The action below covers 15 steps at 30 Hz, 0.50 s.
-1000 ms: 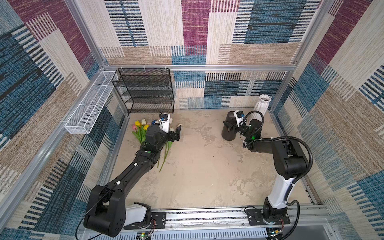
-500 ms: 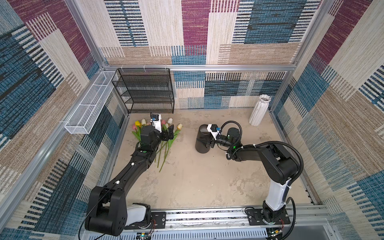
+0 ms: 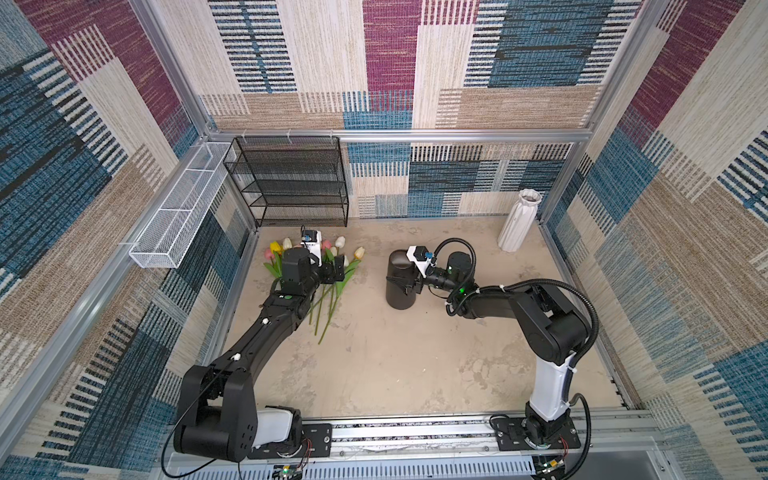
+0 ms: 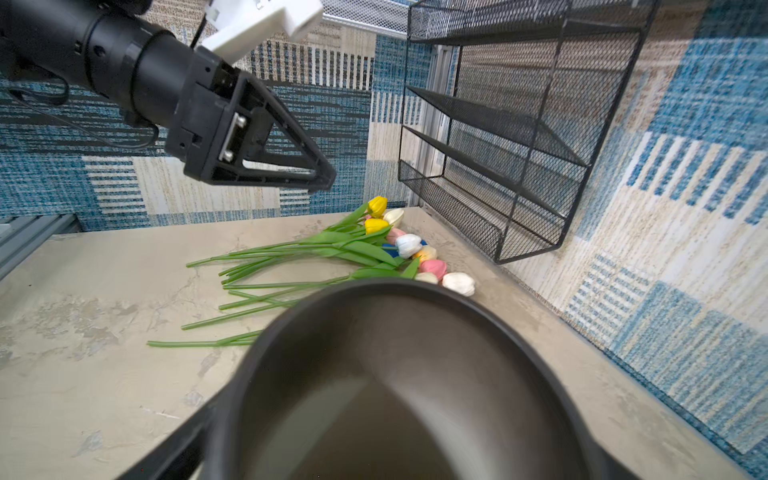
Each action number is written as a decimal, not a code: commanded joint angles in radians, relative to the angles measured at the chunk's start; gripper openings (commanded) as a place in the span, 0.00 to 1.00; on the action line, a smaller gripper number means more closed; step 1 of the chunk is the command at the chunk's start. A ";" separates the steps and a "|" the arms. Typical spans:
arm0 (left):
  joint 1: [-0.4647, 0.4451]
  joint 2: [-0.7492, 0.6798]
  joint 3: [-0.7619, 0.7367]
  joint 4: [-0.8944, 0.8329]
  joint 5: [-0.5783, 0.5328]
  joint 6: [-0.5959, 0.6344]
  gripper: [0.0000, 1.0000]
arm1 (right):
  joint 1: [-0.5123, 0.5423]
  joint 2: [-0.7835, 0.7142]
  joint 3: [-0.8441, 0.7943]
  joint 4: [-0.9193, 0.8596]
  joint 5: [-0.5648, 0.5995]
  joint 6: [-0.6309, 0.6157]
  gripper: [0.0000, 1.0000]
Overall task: Arrange the flowers into the vase
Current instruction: 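Release the dark grey vase and draw the right gripper back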
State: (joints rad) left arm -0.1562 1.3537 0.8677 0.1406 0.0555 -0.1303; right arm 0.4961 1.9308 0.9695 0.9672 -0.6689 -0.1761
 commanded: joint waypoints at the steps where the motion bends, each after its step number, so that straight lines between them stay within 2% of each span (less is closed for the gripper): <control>1: 0.004 0.024 0.042 -0.104 0.006 0.000 0.98 | -0.001 -0.001 0.003 0.035 0.053 0.009 1.00; 8: 0.004 0.039 0.094 -0.219 0.010 0.003 0.97 | -0.004 -0.058 -0.016 0.010 0.088 0.002 1.00; 15: 0.004 0.060 0.172 -0.446 0.010 -0.003 0.91 | -0.010 -0.203 -0.050 -0.120 0.128 -0.016 1.00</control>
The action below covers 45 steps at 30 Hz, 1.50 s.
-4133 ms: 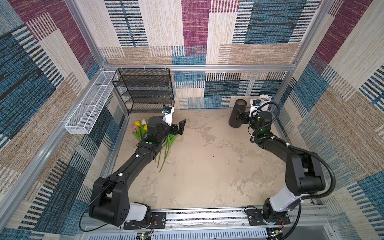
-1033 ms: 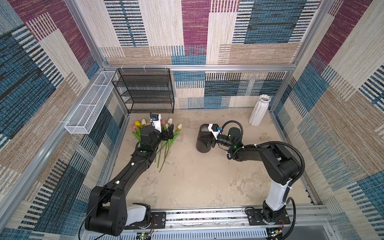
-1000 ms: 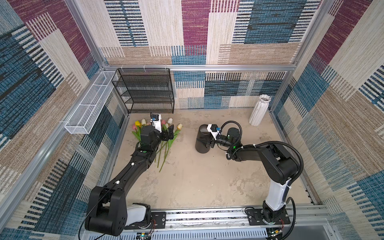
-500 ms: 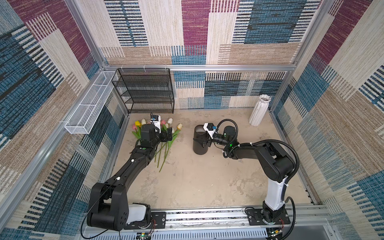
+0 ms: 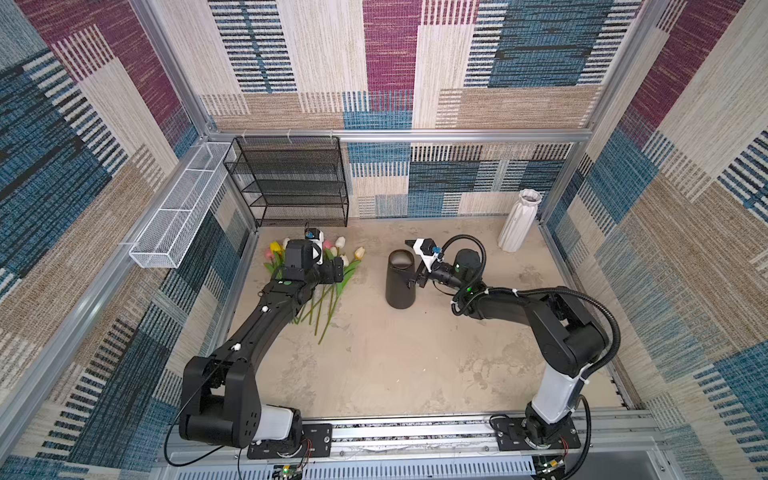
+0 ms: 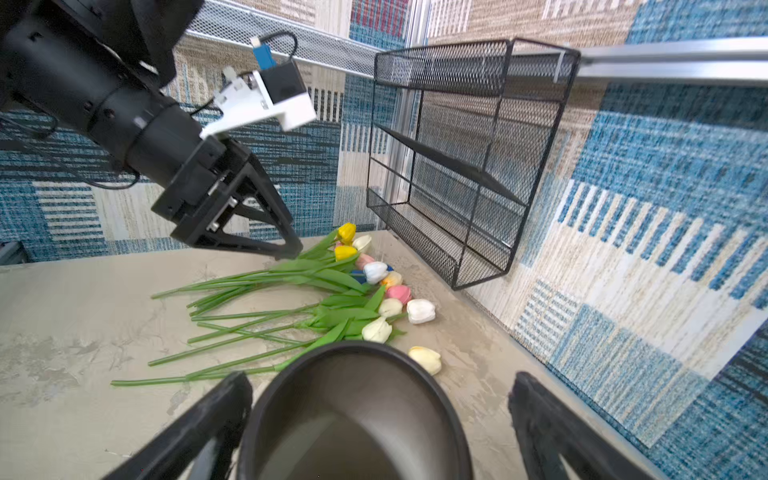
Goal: Arrange the flowers into the vase
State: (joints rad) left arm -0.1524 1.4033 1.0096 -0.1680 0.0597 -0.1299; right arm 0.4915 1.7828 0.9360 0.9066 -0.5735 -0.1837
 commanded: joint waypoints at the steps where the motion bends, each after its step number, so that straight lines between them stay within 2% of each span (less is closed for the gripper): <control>1: 0.001 0.015 0.041 -0.166 0.005 -0.005 0.91 | -0.008 -0.076 -0.023 -0.069 0.036 -0.005 1.00; 5: 0.001 0.045 0.086 -0.269 0.009 -0.015 0.87 | -0.016 -0.161 -0.009 -0.181 0.069 -0.003 1.00; 9: -0.006 0.114 0.162 -0.389 0.006 -0.012 0.74 | -0.016 -0.284 -0.022 -0.230 0.164 0.020 1.00; 11: -0.009 0.153 0.202 -0.445 -0.014 -0.002 0.65 | -0.016 -0.347 -0.052 -0.220 0.200 0.032 0.98; 14: 0.021 0.210 0.251 -0.501 -0.048 -0.010 0.61 | -0.016 -0.424 -0.114 -0.166 0.247 0.048 0.94; 17: 0.085 0.272 0.316 -0.540 -0.015 -0.033 0.41 | -0.016 -0.472 -0.187 -0.090 0.285 0.065 0.92; 20: 0.115 0.316 0.372 -0.573 -0.059 -0.036 0.36 | -0.016 -0.486 -0.228 -0.051 0.294 0.061 0.92; 26: 0.232 0.400 0.436 -0.654 -0.096 -0.018 0.41 | -0.016 -0.467 -0.212 -0.086 0.344 0.036 0.93; 30: 0.291 0.443 0.434 -0.657 -0.082 0.017 0.43 | -0.016 -0.445 -0.187 -0.113 0.321 0.028 0.94; 36: 0.301 0.523 0.432 -0.654 -0.075 0.061 0.42 | -0.016 -0.422 -0.186 -0.085 0.304 0.033 0.95; 42: 0.314 0.542 0.426 -0.629 -0.130 0.073 0.40 | -0.016 -0.410 -0.208 -0.045 0.307 0.086 0.95; 45: 0.318 0.545 0.435 -0.625 -0.120 0.079 0.32 | -0.016 -0.403 -0.209 -0.051 0.307 0.086 0.95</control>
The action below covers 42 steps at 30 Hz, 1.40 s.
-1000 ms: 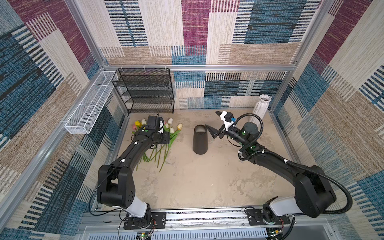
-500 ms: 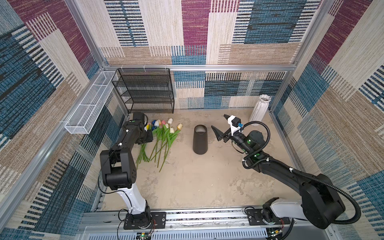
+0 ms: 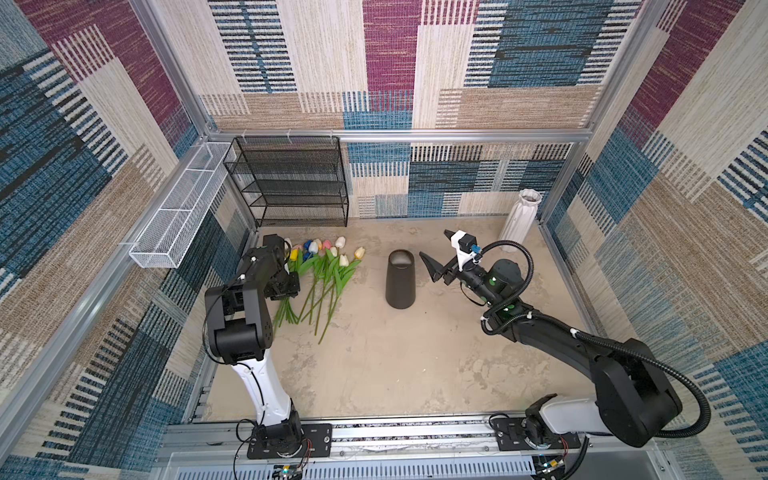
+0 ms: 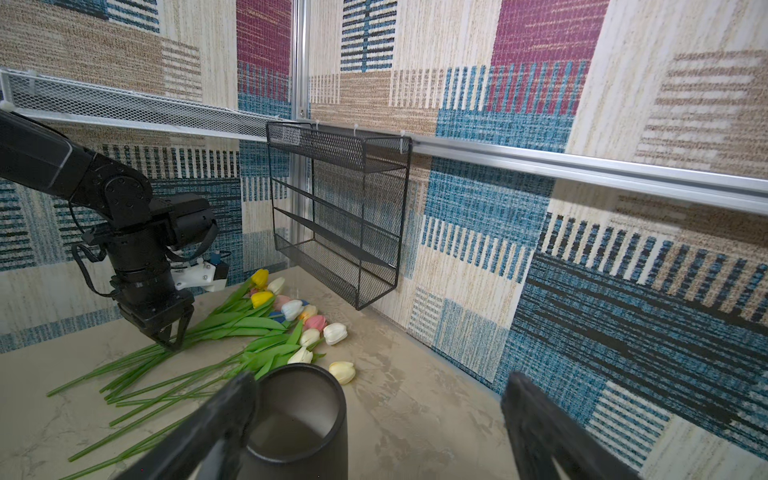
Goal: Arrange the flowers into the vase
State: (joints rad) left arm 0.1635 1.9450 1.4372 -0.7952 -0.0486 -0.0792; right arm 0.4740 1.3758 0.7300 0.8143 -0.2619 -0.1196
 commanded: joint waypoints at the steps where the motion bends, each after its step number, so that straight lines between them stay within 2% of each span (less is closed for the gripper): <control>1: 0.002 -0.002 0.009 0.000 -0.006 0.029 0.32 | 0.002 0.002 -0.006 0.043 -0.002 0.020 0.95; 4: 0.001 -0.066 -0.017 0.012 -0.003 0.008 0.33 | 0.002 -0.006 -0.006 0.040 0.009 0.013 0.95; 6: 0.016 -0.102 -0.038 0.026 0.006 -0.003 0.45 | 0.002 -0.009 -0.007 0.033 0.015 0.008 0.95; 10: 0.074 -0.043 -0.017 -0.021 0.063 -0.001 0.47 | 0.002 -0.021 -0.027 0.053 0.022 0.005 0.96; 15: 0.079 0.017 0.003 -0.023 0.106 0.015 0.38 | 0.002 -0.018 -0.042 0.061 0.029 0.014 0.96; 16: 0.078 0.017 0.006 -0.021 0.107 0.016 0.32 | 0.002 -0.021 -0.046 0.067 0.029 0.015 0.96; 18: 0.076 0.011 0.005 -0.017 0.108 0.022 0.30 | 0.002 -0.019 -0.049 0.074 0.030 0.017 0.96; 21: 0.068 -0.011 0.002 -0.016 0.118 0.027 0.20 | 0.002 -0.018 -0.050 0.080 0.038 0.015 0.97; 24: 0.056 -0.032 -0.003 -0.016 0.119 0.030 0.18 | 0.002 -0.022 -0.058 0.091 0.039 0.021 0.98; 26: 0.053 -0.034 -0.003 -0.017 0.134 0.031 0.10 | 0.002 -0.023 -0.064 0.100 0.038 0.026 0.98; 27: 0.052 -0.036 -0.004 -0.017 0.145 0.030 0.10 | 0.002 -0.024 -0.066 0.101 0.035 0.028 0.98; 28: 0.049 -0.040 -0.007 -0.016 0.150 0.027 0.11 | 0.002 -0.027 -0.068 0.103 0.032 0.029 0.98; 30: 0.047 -0.038 -0.008 -0.017 0.133 0.028 0.32 | 0.002 -0.032 -0.074 0.101 0.032 0.034 0.98; 31: 0.048 -0.032 -0.006 -0.012 0.116 0.031 0.37 | 0.002 -0.037 -0.079 0.104 0.032 0.035 0.98; 34: 0.047 0.000 0.012 -0.009 0.089 0.036 0.40 | 0.001 -0.044 -0.090 0.103 0.035 0.035 0.98; 36: 0.047 0.025 0.028 -0.007 0.098 0.038 0.37 | 0.002 -0.048 -0.095 0.102 0.038 0.032 0.98; 40: 0.048 0.041 0.041 -0.007 0.093 0.036 0.22 | 0.002 -0.058 -0.100 0.100 0.053 0.026 0.99; 42: 0.046 0.023 0.038 -0.008 0.102 0.033 0.10 | 0.002 -0.060 -0.098 0.095 0.056 0.025 0.99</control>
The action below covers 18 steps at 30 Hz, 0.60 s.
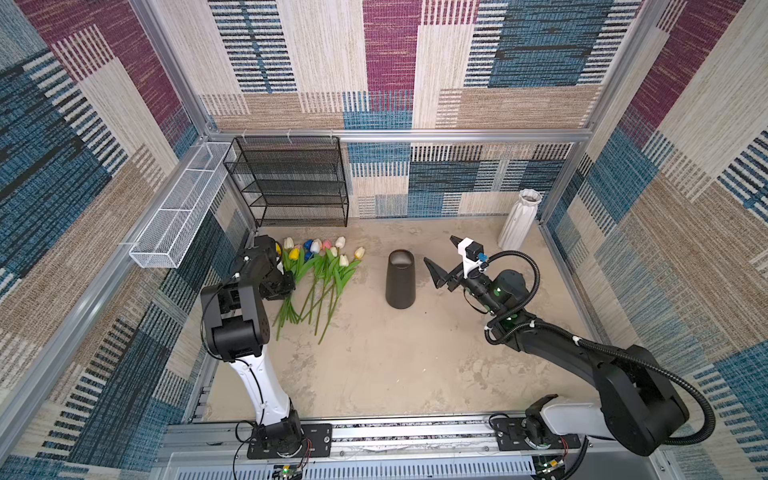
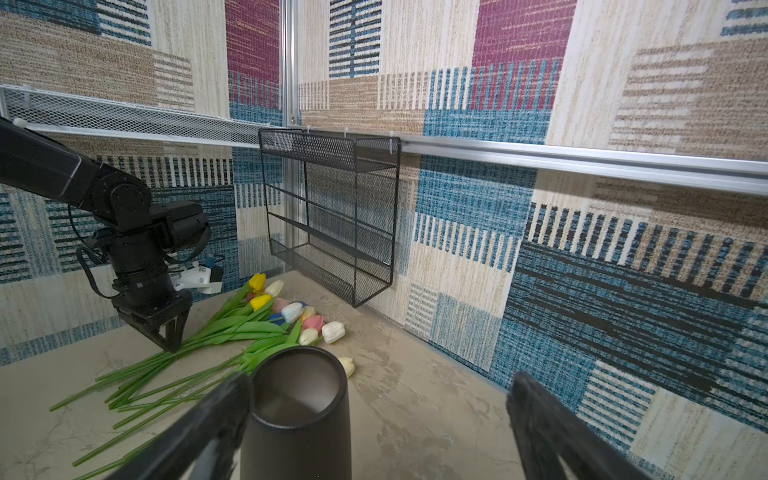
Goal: Arrange the flowers into the vase
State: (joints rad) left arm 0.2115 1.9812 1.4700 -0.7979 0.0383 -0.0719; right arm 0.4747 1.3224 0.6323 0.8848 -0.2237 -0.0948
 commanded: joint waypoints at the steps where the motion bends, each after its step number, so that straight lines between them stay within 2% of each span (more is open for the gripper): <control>1: -0.005 -0.029 0.003 -0.005 0.024 0.025 0.07 | 0.001 -0.008 -0.001 0.025 0.016 0.001 0.99; 4: -0.014 -0.077 0.007 -0.028 0.029 0.020 0.06 | 0.001 -0.011 0.000 0.025 0.009 0.001 0.99; 7: -0.029 -0.133 0.010 -0.053 0.062 0.014 0.00 | 0.001 -0.010 0.006 0.022 0.008 0.001 0.99; 12: -0.043 -0.214 -0.020 -0.064 0.105 0.003 0.00 | 0.001 -0.008 0.003 0.032 0.003 0.010 1.00; 13: -0.043 -0.216 -0.027 -0.060 0.095 0.008 0.11 | 0.001 -0.008 0.002 0.034 0.001 0.013 1.00; 14: -0.042 -0.207 -0.033 -0.047 0.072 0.017 0.31 | 0.001 -0.007 0.001 0.038 0.002 0.018 1.00; 15: -0.040 -0.183 -0.027 -0.046 0.059 0.030 0.40 | 0.001 -0.005 0.000 0.045 0.001 0.022 1.00; 18: -0.037 -0.080 0.047 -0.084 0.057 0.055 0.43 | 0.001 0.009 -0.002 0.057 -0.004 0.030 1.00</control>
State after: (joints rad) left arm 0.1715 1.8370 1.4750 -0.8486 0.1074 -0.0673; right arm 0.4747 1.3212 0.6304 0.8940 -0.2176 -0.0811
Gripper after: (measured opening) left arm 0.464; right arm 0.996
